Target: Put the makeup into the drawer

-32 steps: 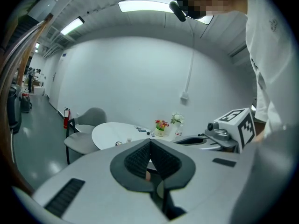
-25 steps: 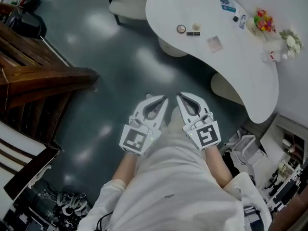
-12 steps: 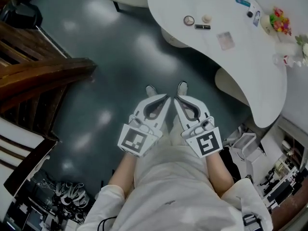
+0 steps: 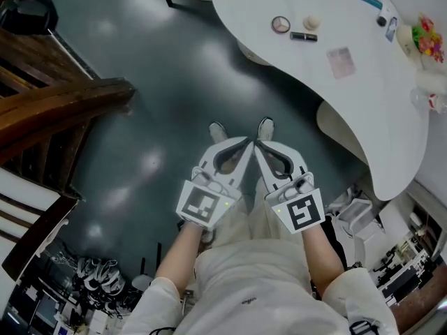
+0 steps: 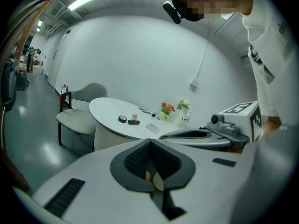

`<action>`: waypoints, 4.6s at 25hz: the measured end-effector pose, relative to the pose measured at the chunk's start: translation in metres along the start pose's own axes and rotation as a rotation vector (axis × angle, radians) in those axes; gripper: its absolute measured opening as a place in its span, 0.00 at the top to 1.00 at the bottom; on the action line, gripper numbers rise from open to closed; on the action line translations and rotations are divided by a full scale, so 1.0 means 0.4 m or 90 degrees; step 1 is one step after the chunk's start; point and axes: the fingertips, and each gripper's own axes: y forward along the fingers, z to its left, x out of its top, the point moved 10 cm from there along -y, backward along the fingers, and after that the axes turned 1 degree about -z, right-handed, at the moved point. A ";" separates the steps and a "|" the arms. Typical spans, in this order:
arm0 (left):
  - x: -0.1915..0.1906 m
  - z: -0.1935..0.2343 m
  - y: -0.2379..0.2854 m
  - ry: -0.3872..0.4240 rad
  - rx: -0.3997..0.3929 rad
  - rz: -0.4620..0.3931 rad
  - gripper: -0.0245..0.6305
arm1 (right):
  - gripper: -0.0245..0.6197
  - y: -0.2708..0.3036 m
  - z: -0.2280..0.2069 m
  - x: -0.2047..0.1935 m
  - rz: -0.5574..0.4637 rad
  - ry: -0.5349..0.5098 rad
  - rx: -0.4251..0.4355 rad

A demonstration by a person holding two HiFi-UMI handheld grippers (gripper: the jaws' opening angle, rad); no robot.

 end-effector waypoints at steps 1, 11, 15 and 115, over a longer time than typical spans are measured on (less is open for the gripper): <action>-0.012 0.010 0.013 0.003 0.001 0.004 0.95 | 0.94 0.007 -0.009 -0.016 0.004 0.002 0.001; -0.119 0.138 0.136 0.035 0.008 0.027 0.95 | 0.94 0.132 -0.108 -0.161 0.019 0.002 0.001; -0.164 0.202 0.188 0.048 0.011 0.039 0.95 | 0.94 0.192 -0.147 -0.229 0.029 0.002 -0.003; -0.146 0.572 0.092 0.053 0.125 -0.002 0.95 | 0.77 0.580 -0.034 -0.558 0.203 -0.083 -0.133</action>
